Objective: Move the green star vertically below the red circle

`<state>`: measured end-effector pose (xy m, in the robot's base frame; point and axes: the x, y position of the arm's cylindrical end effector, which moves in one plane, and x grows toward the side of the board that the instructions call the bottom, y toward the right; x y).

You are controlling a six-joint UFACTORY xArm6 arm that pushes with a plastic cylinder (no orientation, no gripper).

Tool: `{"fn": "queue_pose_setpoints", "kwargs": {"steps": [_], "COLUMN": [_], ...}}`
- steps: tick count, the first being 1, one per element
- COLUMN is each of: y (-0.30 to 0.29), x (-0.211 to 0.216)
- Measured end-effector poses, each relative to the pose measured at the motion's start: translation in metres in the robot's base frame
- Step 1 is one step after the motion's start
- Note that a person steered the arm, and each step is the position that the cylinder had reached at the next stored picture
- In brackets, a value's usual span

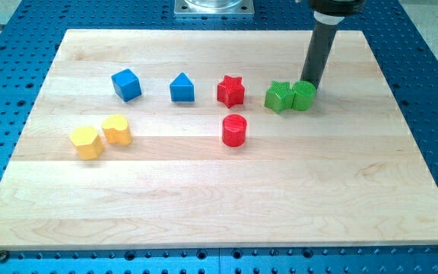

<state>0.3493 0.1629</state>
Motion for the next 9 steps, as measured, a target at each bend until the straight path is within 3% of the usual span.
{"fn": "queue_pose_setpoints", "kwargs": {"steps": [2,3,6,8,9], "y": [-0.021,-0.041,-0.045,-0.047,-0.073], "x": [-0.041,-0.033,0.101,0.057,0.057]}}
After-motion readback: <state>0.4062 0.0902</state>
